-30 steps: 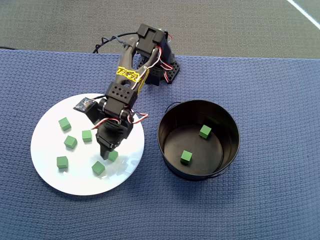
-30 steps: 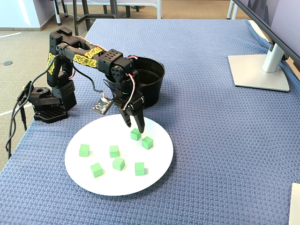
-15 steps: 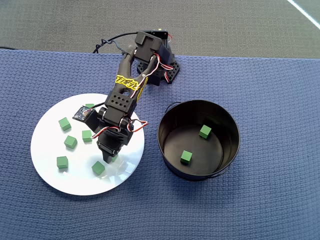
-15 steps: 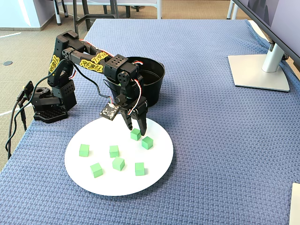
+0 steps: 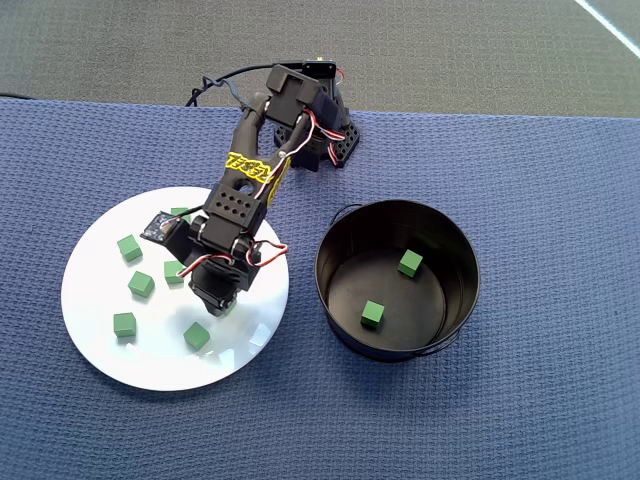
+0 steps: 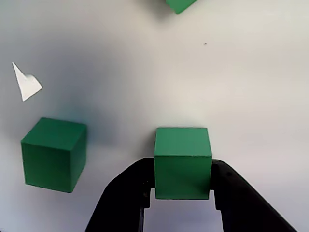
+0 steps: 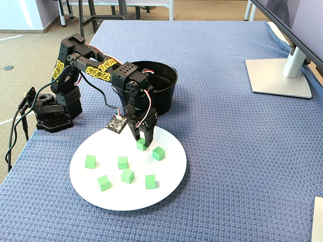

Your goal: Pick up the green cubes from the white plate and place them in the black recipient

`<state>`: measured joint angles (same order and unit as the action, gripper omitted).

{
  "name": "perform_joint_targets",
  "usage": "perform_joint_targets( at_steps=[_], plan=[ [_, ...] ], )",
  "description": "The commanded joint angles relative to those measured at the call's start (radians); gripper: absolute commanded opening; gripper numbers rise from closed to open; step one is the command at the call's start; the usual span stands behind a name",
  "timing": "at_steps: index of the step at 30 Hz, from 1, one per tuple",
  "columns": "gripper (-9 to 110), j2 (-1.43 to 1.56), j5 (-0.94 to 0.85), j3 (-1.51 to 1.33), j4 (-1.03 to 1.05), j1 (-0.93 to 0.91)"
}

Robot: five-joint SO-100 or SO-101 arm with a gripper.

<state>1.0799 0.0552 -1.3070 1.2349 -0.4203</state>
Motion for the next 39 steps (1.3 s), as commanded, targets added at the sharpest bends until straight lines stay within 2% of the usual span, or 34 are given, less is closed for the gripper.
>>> perform_joint_targets(
  at_steps=[1, 9, 15, 20, 26, 27, 29, 31, 36, 39],
  plan=[
    [0, 0.192, 0.018, 0.071, 0.055, -0.015],
    [0, 0.673, 0.103, 0.095, 0.296, 0.044],
    [0, 0.914, 0.187, 0.054, 0.413, 0.341],
    [0, 0.920, 0.256, -0.094, 0.311, 0.637],
    [0, 0.778, 0.259, -0.291, 0.087, 0.781],
    [8, 0.773, 0.245, -0.305, 0.075, 0.799],
    [25, 0.787, 0.229, -0.302, 0.086, 0.821],
    [31, 0.819, 0.206, -0.267, 0.124, 0.824],
    [32, 0.881, 0.137, -0.061, 0.261, 0.686],
    [23, 0.885, 0.058, 0.071, 0.345, 0.538]
  ],
)
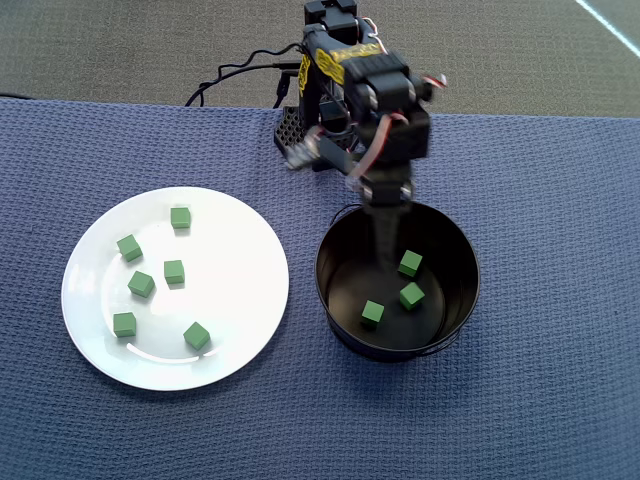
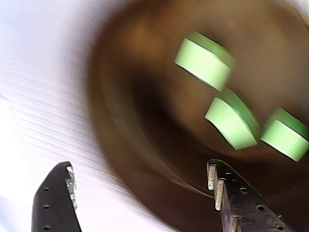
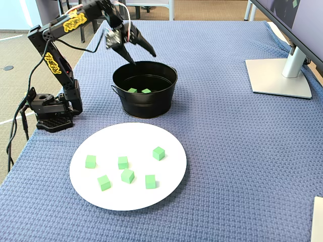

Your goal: Pick up the green cubes from the white plate and place them in the black recipient

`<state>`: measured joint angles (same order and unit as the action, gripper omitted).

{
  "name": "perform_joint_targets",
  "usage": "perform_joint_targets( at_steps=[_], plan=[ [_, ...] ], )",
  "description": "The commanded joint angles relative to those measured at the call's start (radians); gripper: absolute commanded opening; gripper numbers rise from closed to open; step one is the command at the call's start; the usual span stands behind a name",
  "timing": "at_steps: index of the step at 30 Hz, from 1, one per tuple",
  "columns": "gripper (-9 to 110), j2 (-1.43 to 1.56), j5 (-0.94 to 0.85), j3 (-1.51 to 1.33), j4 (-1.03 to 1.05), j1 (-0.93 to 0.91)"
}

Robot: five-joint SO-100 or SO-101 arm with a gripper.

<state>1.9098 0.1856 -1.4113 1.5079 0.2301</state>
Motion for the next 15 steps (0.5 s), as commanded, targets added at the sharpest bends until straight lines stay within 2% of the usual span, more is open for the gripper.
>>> perform_joint_targets(
  at_steps=[1, 4, 8, 15],
  plan=[
    [21, 0.051, -0.098, 0.198, 0.084, -0.172],
    [17, 0.011, -0.169, 0.206, 0.077, -0.356],
    [10, -0.114, -0.181, 0.149, -0.032, -0.572],
    [16, -0.440, -0.092, 0.149, -0.173, -0.712]
  ],
)
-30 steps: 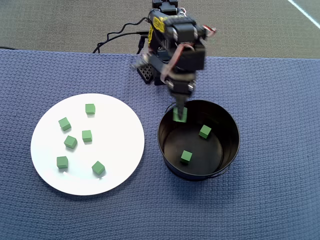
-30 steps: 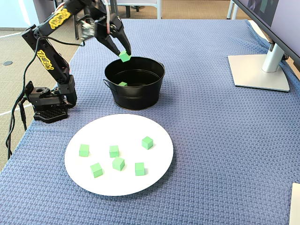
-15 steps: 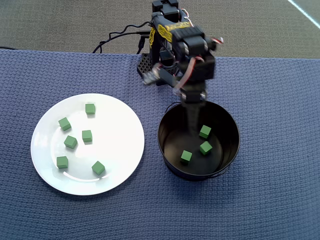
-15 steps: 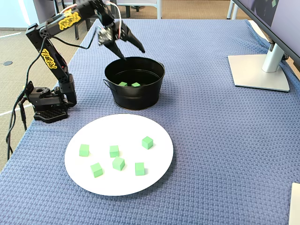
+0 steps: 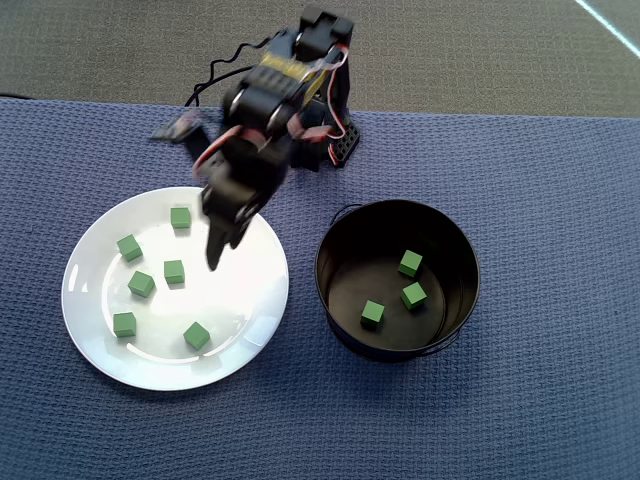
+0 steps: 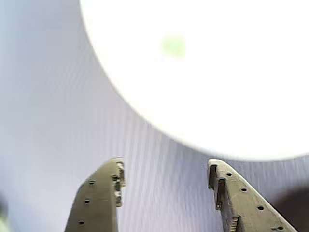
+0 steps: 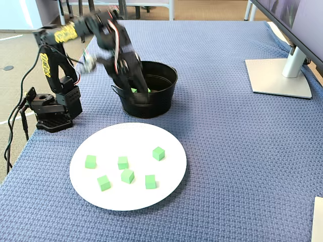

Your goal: Pick up the green cubes from the white plate and place them in the black recipient

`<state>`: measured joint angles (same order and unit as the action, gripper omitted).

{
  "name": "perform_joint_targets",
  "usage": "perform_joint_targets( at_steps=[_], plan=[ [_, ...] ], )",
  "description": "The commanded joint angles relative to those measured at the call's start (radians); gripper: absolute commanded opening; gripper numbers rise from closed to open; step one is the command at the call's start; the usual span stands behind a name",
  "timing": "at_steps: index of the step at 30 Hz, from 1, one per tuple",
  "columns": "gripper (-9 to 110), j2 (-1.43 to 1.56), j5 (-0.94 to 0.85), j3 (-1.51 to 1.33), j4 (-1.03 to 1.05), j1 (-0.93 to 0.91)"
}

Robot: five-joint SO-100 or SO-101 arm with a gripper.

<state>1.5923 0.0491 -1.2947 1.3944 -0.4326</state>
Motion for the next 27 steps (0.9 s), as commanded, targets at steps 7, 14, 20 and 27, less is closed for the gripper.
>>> perform_joint_targets(
  at_steps=[7, 14, 20, 27],
  plan=[
    [18, -0.339, 0.178, 0.130, -0.187, -0.123],
    [18, -0.469, 0.069, 0.221, -0.193, -0.077],
    [18, -0.584, 0.058, 0.342, -0.141, -0.051],
    [18, -0.650, 0.049, 0.400, -0.101, -0.028]
  ],
)
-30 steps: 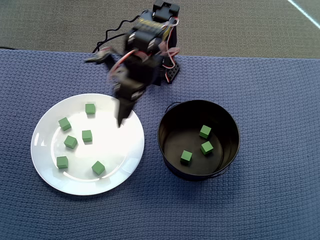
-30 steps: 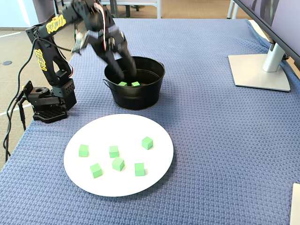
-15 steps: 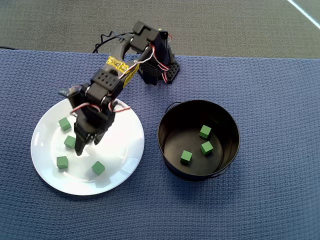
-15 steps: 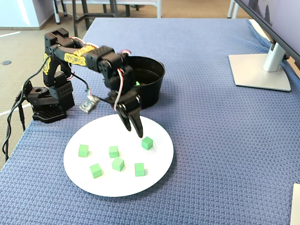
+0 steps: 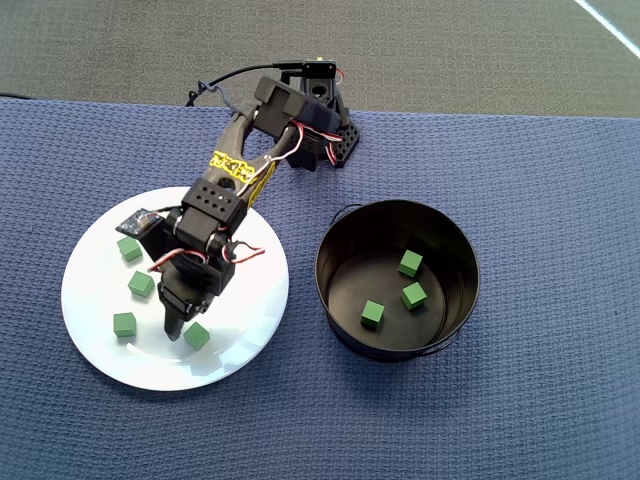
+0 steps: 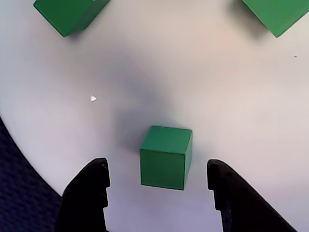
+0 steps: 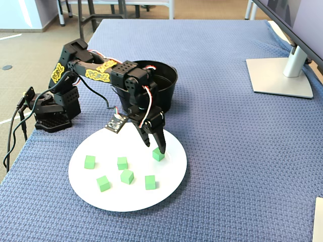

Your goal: Pick up the green cubes from the white plate and place them in the black recipient

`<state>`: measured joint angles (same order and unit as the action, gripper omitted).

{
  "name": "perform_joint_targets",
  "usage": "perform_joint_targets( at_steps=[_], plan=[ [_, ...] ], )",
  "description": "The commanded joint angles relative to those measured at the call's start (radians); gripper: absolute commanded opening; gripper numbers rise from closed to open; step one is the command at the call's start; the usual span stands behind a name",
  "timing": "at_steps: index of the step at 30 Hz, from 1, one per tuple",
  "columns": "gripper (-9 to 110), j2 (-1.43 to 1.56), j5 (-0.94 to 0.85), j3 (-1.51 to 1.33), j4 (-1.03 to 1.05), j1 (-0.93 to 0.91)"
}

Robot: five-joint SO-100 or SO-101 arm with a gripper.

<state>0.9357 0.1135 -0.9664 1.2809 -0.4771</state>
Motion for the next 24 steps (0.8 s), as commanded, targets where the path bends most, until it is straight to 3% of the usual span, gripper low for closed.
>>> perform_joint_targets(
  at_steps=[1, 24],
  plan=[
    [18, 0.002, -0.018, 0.077, 0.012, 0.017],
    [16, -0.160, -0.026, 0.261, 0.081, -0.003]
  ],
)
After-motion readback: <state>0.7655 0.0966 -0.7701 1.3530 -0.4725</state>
